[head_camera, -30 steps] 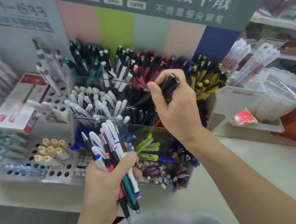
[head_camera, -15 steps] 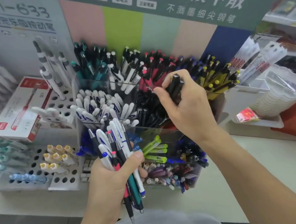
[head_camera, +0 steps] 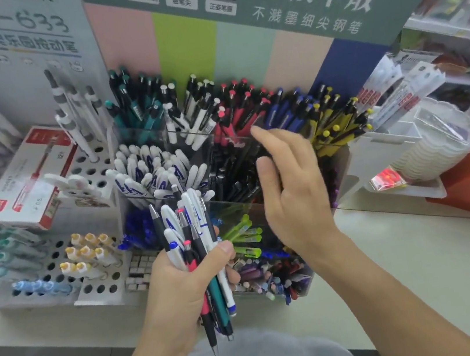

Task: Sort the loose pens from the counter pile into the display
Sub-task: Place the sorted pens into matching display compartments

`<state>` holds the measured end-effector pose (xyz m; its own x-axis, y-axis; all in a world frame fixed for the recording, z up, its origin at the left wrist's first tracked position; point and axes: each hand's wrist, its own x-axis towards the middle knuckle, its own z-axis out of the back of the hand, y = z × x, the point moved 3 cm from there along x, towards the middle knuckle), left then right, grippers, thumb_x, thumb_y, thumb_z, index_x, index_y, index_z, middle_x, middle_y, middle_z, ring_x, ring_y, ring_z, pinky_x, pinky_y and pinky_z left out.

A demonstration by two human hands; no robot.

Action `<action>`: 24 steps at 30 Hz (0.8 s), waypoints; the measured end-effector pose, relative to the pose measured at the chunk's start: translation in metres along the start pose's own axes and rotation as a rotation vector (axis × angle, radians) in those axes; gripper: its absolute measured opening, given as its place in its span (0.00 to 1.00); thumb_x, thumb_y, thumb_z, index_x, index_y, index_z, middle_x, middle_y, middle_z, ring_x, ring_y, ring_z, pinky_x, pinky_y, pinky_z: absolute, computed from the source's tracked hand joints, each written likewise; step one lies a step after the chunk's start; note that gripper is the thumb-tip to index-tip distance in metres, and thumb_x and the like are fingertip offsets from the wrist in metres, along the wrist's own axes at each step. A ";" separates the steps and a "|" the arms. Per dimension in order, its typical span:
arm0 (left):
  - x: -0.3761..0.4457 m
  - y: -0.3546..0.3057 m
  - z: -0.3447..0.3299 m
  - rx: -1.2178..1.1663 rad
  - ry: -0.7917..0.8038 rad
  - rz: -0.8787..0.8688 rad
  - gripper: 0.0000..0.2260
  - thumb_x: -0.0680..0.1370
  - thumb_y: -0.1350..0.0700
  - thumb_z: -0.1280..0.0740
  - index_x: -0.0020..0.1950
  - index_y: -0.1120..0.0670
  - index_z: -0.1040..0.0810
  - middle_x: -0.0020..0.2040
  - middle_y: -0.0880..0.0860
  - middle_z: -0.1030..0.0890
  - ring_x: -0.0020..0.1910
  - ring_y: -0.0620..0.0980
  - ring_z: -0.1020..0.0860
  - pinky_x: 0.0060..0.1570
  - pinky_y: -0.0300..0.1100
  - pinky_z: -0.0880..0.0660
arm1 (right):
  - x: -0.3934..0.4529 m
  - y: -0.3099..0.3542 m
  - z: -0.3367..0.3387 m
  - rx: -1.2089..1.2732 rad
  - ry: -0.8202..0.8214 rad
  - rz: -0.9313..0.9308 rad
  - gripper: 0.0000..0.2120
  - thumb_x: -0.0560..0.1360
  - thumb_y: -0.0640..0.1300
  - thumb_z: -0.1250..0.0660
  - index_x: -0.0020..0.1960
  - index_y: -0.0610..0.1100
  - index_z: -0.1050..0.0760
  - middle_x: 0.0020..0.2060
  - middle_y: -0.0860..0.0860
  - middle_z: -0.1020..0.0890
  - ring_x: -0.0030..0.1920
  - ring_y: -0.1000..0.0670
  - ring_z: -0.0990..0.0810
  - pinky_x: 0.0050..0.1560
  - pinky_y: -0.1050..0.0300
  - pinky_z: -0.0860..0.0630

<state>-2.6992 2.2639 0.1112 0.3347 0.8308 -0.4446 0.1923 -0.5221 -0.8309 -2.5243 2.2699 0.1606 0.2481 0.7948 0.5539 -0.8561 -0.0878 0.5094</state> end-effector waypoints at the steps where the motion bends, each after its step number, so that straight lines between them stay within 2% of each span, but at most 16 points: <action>1: -0.001 0.000 -0.002 -0.002 0.012 0.001 0.13 0.65 0.57 0.22 0.46 0.59 0.19 0.32 0.60 0.19 0.27 0.53 0.20 0.25 0.44 0.23 | -0.005 0.002 -0.005 -0.021 0.037 0.040 0.20 0.83 0.44 0.38 0.72 0.36 0.28 0.66 0.44 0.24 0.67 0.46 0.27 0.70 0.59 0.34; 3: -0.002 0.002 -0.004 -0.016 0.038 0.000 0.11 0.65 0.60 0.19 0.42 0.56 0.18 0.33 0.59 0.20 0.27 0.54 0.21 0.26 0.44 0.23 | -0.013 0.003 -0.018 -0.056 0.141 0.139 0.23 0.81 0.49 0.35 0.71 0.36 0.28 0.71 0.44 0.27 0.73 0.45 0.31 0.75 0.54 0.38; 6: -0.004 0.006 -0.006 -0.040 0.077 0.005 0.07 0.66 0.59 0.22 0.41 0.53 0.16 0.33 0.60 0.20 0.28 0.55 0.21 0.29 0.45 0.23 | -0.018 -0.008 -0.033 -0.075 0.185 0.290 0.18 0.80 0.40 0.31 0.68 0.34 0.25 0.70 0.42 0.25 0.74 0.43 0.30 0.76 0.47 0.35; 8: -0.007 0.008 -0.008 -0.055 0.107 0.011 0.05 0.67 0.57 0.25 0.41 0.51 0.16 0.33 0.61 0.20 0.28 0.56 0.21 0.29 0.45 0.23 | -0.014 -0.015 -0.036 -0.109 0.149 0.291 0.18 0.80 0.33 0.34 0.69 0.35 0.25 0.70 0.42 0.24 0.73 0.43 0.28 0.74 0.42 0.33; 11: -0.013 0.011 -0.011 -0.069 0.148 0.021 0.04 0.67 0.57 0.26 0.40 0.55 0.16 0.32 0.63 0.21 0.28 0.56 0.22 0.28 0.44 0.24 | -0.015 -0.002 -0.031 0.008 0.218 0.247 0.20 0.82 0.33 0.39 0.73 0.36 0.28 0.73 0.44 0.27 0.77 0.45 0.34 0.78 0.41 0.40; 13: -0.016 0.014 -0.013 -0.065 0.188 0.031 0.09 0.66 0.57 0.23 0.41 0.60 0.18 0.32 0.65 0.22 0.28 0.56 0.22 0.27 0.43 0.24 | -0.018 0.008 -0.011 0.213 0.217 0.154 0.18 0.82 0.34 0.40 0.72 0.36 0.28 0.71 0.43 0.25 0.76 0.46 0.32 0.78 0.45 0.39; 15: -0.018 0.017 -0.016 -0.071 0.241 0.037 0.16 0.62 0.55 0.22 0.43 0.62 0.18 0.33 0.64 0.22 0.29 0.56 0.21 0.28 0.43 0.24 | -0.021 0.017 0.018 0.306 0.079 0.035 0.14 0.82 0.37 0.39 0.66 0.38 0.23 0.60 0.44 0.19 0.63 0.48 0.22 0.66 0.51 0.27; 16: -0.020 0.019 -0.018 -0.086 0.266 0.040 0.17 0.62 0.55 0.22 0.45 0.63 0.18 0.34 0.64 0.21 0.29 0.57 0.21 0.28 0.43 0.24 | -0.023 0.020 0.029 0.332 0.090 -0.051 0.13 0.82 0.39 0.37 0.65 0.40 0.23 0.54 0.47 0.19 0.55 0.50 0.21 0.57 0.56 0.25; 18: -0.023 0.024 -0.022 -0.108 0.331 0.046 0.15 0.62 0.56 0.23 0.46 0.61 0.17 0.37 0.63 0.20 0.31 0.58 0.21 0.31 0.46 0.23 | -0.029 0.018 0.033 0.375 0.374 -0.281 0.13 0.81 0.45 0.34 0.65 0.47 0.23 0.49 0.52 0.20 0.46 0.51 0.21 0.48 0.59 0.24; 20: -0.027 0.029 -0.027 -0.093 0.421 0.042 0.10 0.65 0.58 0.24 0.45 0.59 0.17 0.38 0.62 0.19 0.33 0.59 0.20 0.34 0.48 0.22 | -0.042 0.009 0.028 0.442 0.648 -0.448 0.10 0.80 0.48 0.33 0.61 0.51 0.21 0.48 0.53 0.17 0.46 0.52 0.19 0.49 0.54 0.20; 22: -0.030 0.033 -0.030 -0.056 0.497 0.060 0.10 0.68 0.58 0.25 0.47 0.59 0.16 0.38 0.63 0.19 0.35 0.59 0.19 0.37 0.50 0.21 | -0.047 0.002 0.032 0.552 0.639 -0.516 0.05 0.79 0.46 0.30 0.55 0.48 0.19 0.46 0.51 0.15 0.47 0.49 0.17 0.51 0.52 0.19; 24: -0.032 0.039 -0.031 -0.040 0.528 0.102 0.12 0.68 0.58 0.25 0.49 0.60 0.16 0.40 0.65 0.19 0.38 0.61 0.19 0.40 0.50 0.21 | -0.047 -0.004 0.041 0.689 0.542 -0.566 0.04 0.76 0.43 0.28 0.50 0.45 0.19 0.43 0.50 0.14 0.42 0.50 0.18 0.46 0.58 0.21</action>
<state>-2.6738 2.2108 0.1038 0.7697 0.5711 -0.2853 0.1664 -0.6109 -0.7740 -2.5145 2.2080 0.1595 0.1497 0.9747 -0.1662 -0.1920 0.1936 0.9621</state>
